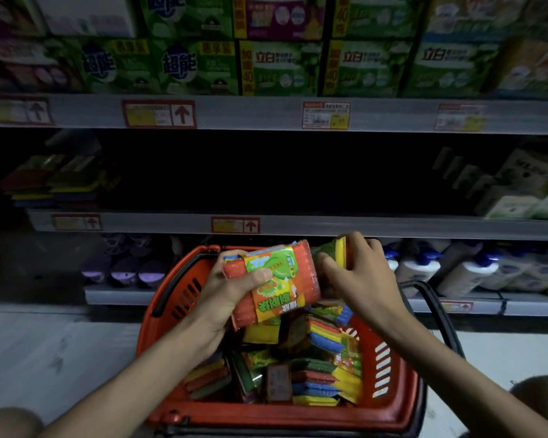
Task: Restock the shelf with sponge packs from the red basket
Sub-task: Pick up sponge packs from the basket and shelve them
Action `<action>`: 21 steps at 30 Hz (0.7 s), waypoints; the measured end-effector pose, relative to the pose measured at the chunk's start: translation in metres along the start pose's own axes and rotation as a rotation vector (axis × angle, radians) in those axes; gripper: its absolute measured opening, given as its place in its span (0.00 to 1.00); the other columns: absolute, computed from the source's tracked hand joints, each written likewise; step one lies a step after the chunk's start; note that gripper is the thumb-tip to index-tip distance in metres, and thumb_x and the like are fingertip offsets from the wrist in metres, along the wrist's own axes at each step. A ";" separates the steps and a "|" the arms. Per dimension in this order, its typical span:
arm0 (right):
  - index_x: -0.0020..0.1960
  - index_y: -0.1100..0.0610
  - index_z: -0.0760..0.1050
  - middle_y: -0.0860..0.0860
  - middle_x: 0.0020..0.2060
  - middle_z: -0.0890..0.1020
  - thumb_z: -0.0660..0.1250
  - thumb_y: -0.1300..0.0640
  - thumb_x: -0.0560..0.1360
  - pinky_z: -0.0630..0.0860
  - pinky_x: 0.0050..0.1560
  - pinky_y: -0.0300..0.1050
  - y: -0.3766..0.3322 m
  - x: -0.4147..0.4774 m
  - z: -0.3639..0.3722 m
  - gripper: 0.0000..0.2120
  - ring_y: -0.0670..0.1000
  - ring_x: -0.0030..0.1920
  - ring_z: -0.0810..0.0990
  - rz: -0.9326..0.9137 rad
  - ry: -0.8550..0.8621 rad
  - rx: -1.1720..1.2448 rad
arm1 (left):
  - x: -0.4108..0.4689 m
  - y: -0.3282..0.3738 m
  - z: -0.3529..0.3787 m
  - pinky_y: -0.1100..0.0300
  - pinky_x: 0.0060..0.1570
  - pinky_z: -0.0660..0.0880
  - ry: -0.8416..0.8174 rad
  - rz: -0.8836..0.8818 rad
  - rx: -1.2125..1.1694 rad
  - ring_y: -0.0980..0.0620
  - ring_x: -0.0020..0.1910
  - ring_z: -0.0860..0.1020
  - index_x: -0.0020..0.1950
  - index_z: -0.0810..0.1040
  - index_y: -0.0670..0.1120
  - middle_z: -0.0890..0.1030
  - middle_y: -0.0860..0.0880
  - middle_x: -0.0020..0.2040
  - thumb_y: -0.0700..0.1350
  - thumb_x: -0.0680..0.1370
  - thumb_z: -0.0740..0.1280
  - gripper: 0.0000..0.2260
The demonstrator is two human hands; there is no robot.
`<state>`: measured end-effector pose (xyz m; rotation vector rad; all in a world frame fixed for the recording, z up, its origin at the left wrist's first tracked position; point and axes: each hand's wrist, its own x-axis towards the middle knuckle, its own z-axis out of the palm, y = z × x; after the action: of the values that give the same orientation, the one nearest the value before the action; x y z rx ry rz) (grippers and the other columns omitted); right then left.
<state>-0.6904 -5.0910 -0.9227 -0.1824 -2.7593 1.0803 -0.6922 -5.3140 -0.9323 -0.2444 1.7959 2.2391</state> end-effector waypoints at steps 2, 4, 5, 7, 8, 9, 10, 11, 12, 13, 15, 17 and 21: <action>0.65 0.52 0.68 0.52 0.57 0.67 0.68 0.44 0.78 0.73 0.43 0.43 0.003 0.003 -0.004 0.20 0.51 0.48 0.75 0.011 -0.027 0.023 | 0.004 0.004 -0.002 0.49 0.42 0.85 0.015 -0.044 -0.044 0.43 0.49 0.87 0.66 0.76 0.43 0.87 0.42 0.53 0.51 0.55 0.81 0.41; 0.67 0.52 0.68 0.52 0.57 0.66 0.67 0.45 0.79 0.72 0.43 0.40 0.004 0.006 -0.010 0.21 0.54 0.51 0.75 0.004 -0.024 0.060 | 0.009 0.006 -0.007 0.45 0.52 0.83 0.037 -0.077 -0.113 0.42 0.52 0.86 0.69 0.76 0.41 0.87 0.42 0.54 0.50 0.57 0.82 0.42; 0.69 0.50 0.67 0.51 0.57 0.67 0.66 0.44 0.80 0.71 0.42 0.38 0.005 0.006 -0.013 0.22 0.53 0.52 0.74 -0.016 -0.020 0.072 | 0.012 0.008 -0.009 0.43 0.57 0.82 0.057 -0.081 -0.146 0.41 0.54 0.86 0.70 0.75 0.41 0.86 0.41 0.55 0.50 0.57 0.83 0.43; 0.76 0.46 0.63 0.48 0.60 0.68 0.61 0.39 0.79 0.71 0.48 0.43 0.005 0.008 -0.017 0.28 0.51 0.54 0.73 -0.077 -0.041 0.087 | 0.016 0.012 -0.014 0.38 0.61 0.79 0.122 -0.057 -0.195 0.41 0.55 0.85 0.72 0.73 0.41 0.86 0.41 0.57 0.50 0.55 0.84 0.47; 0.77 0.44 0.62 0.47 0.61 0.68 0.59 0.38 0.77 0.72 0.51 0.46 0.005 0.008 -0.019 0.30 0.50 0.55 0.72 -0.099 -0.066 0.101 | 0.018 0.014 -0.018 0.37 0.61 0.78 0.159 -0.036 -0.209 0.41 0.55 0.85 0.72 0.72 0.41 0.86 0.41 0.56 0.51 0.55 0.84 0.48; 0.76 0.43 0.62 0.47 0.61 0.69 0.58 0.38 0.76 0.73 0.51 0.47 0.004 0.009 -0.019 0.29 0.49 0.55 0.72 -0.108 -0.089 0.123 | 0.020 0.017 -0.022 0.38 0.61 0.79 0.187 -0.018 -0.218 0.42 0.55 0.85 0.72 0.72 0.42 0.86 0.42 0.56 0.51 0.56 0.85 0.47; 0.73 0.44 0.65 0.48 0.60 0.70 0.57 0.39 0.76 0.74 0.48 0.45 0.004 0.008 -0.019 0.27 0.48 0.54 0.73 -0.112 -0.102 0.139 | 0.021 0.020 -0.027 0.41 0.59 0.80 0.206 -0.006 -0.224 0.43 0.55 0.85 0.72 0.73 0.42 0.86 0.43 0.56 0.50 0.58 0.85 0.45; 0.69 0.45 0.68 0.48 0.58 0.71 0.58 0.40 0.75 0.73 0.44 0.42 0.003 0.008 -0.018 0.24 0.47 0.52 0.74 -0.121 -0.103 0.137 | 0.022 0.023 -0.032 0.45 0.56 0.82 0.221 0.001 -0.229 0.43 0.56 0.85 0.71 0.74 0.43 0.86 0.43 0.56 0.50 0.60 0.85 0.42; 0.65 0.47 0.71 0.48 0.55 0.73 0.58 0.40 0.75 0.73 0.41 0.40 0.002 0.008 -0.017 0.22 0.46 0.50 0.74 -0.136 -0.097 0.117 | 0.023 0.026 -0.036 0.49 0.52 0.82 0.235 0.003 -0.235 0.44 0.56 0.85 0.71 0.75 0.44 0.86 0.44 0.56 0.50 0.63 0.83 0.38; 0.61 0.49 0.72 0.48 0.52 0.74 0.59 0.39 0.74 0.73 0.39 0.38 0.000 0.008 -0.015 0.20 0.46 0.49 0.75 -0.152 -0.096 0.094 | 0.024 0.029 -0.041 0.52 0.48 0.83 0.245 0.001 -0.244 0.45 0.55 0.85 0.70 0.76 0.44 0.86 0.44 0.57 0.50 0.66 0.80 0.34; 0.55 0.50 0.73 0.47 0.49 0.76 0.62 0.37 0.75 0.80 0.38 0.42 -0.007 0.009 -0.011 0.18 0.47 0.47 0.78 -0.176 -0.131 0.092 | 0.024 0.035 -0.048 0.54 0.46 0.82 0.251 -0.005 -0.251 0.47 0.51 0.86 0.66 0.78 0.46 0.87 0.45 0.56 0.50 0.72 0.76 0.24; 0.52 0.49 0.75 0.48 0.48 0.79 0.67 0.35 0.75 0.85 0.39 0.48 -0.016 0.011 -0.009 0.18 0.47 0.45 0.82 -0.176 -0.202 0.156 | 0.023 0.039 -0.055 0.53 0.49 0.80 0.236 0.001 -0.233 0.49 0.46 0.85 0.62 0.81 0.47 0.87 0.45 0.51 0.50 0.75 0.73 0.16; 0.63 0.40 0.74 0.47 0.50 0.83 0.70 0.33 0.69 0.86 0.45 0.48 -0.034 0.006 -0.007 0.25 0.43 0.45 0.86 -0.211 -0.422 0.202 | 0.020 0.038 -0.062 0.55 0.46 0.80 0.239 0.110 -0.170 0.49 0.45 0.86 0.65 0.80 0.47 0.87 0.43 0.54 0.54 0.62 0.79 0.32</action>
<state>-0.6963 -5.1102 -0.8935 0.3988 -2.9000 1.4662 -0.7249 -5.3804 -0.9169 -0.4755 1.7703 2.5373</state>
